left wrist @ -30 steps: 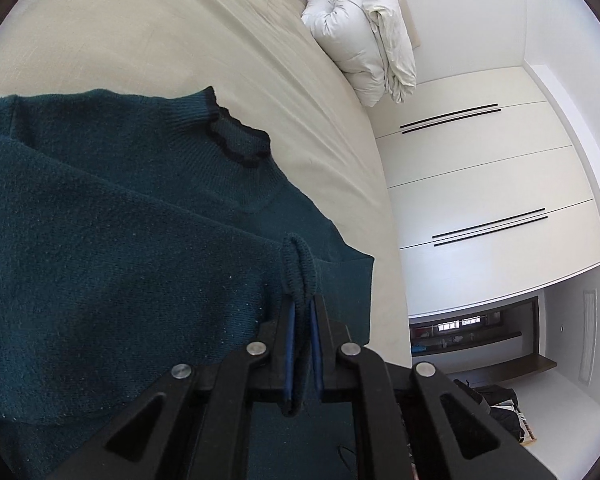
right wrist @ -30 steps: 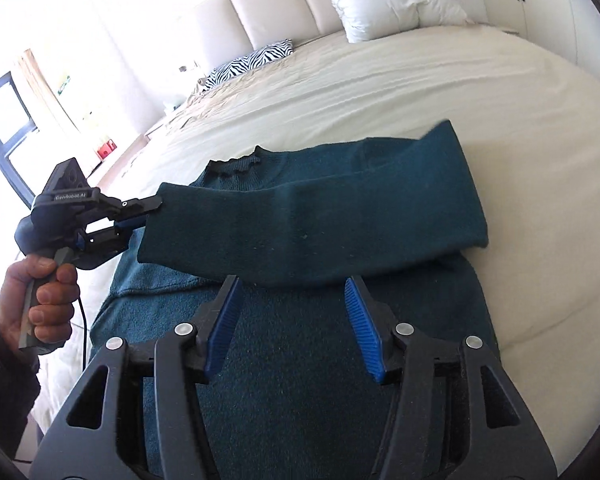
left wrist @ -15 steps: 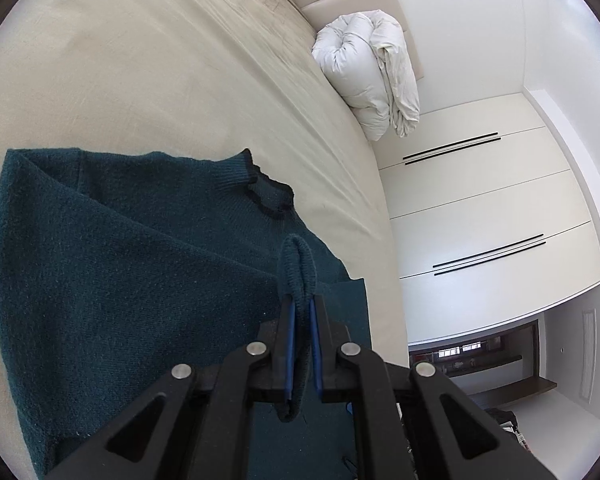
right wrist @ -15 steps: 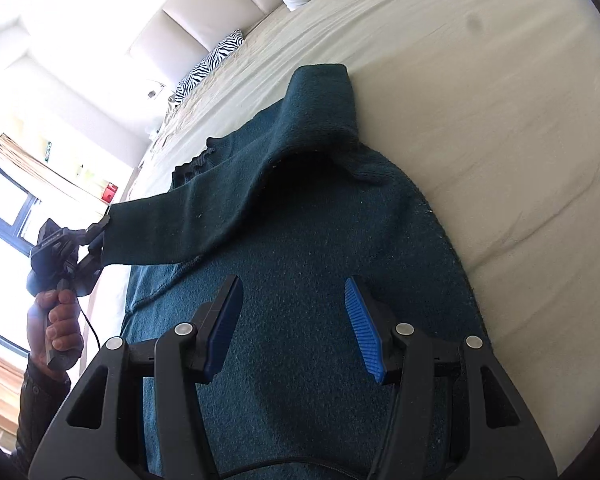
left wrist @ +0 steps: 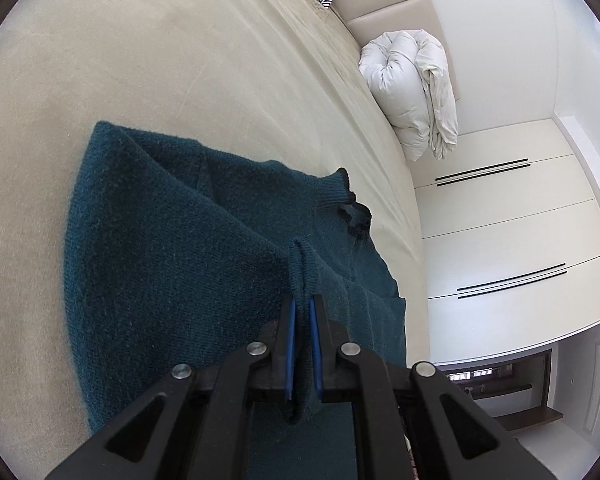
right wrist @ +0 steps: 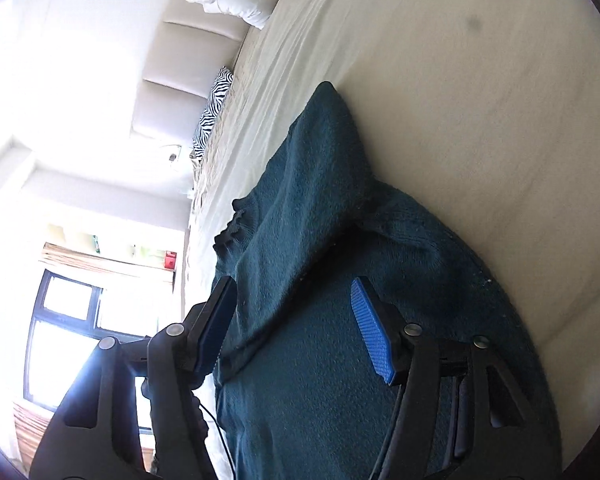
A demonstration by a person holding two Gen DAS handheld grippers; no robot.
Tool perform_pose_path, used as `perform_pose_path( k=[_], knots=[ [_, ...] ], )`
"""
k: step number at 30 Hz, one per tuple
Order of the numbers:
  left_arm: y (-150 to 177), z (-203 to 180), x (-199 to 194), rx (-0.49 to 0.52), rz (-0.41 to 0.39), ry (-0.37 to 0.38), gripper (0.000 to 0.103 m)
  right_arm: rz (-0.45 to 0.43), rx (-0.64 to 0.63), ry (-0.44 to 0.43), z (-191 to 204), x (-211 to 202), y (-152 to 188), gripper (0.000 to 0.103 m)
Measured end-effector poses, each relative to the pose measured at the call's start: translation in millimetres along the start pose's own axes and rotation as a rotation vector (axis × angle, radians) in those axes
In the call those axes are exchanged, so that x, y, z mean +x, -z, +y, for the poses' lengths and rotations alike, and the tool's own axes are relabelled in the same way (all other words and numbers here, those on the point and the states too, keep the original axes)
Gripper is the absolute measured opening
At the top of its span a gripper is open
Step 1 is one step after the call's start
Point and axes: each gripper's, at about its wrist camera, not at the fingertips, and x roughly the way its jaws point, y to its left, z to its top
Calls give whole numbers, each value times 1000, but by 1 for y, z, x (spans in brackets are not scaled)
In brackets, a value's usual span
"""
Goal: Fold small clothes
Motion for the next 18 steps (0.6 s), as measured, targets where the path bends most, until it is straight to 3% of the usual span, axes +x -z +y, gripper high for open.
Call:
perform_pose_path(
  k=[6, 14, 18],
  knots=[
    [4, 10, 0, 3, 16, -23, 8, -63, 158, -67, -18, 1, -19, 59],
    [11, 17, 0, -9, 13, -8, 8, -77, 159, -50, -20, -10, -20, 59],
    [12, 20, 1, -13, 19, -4, 8, -74, 57, -57, 5, -22, -29, 63]
  ],
)
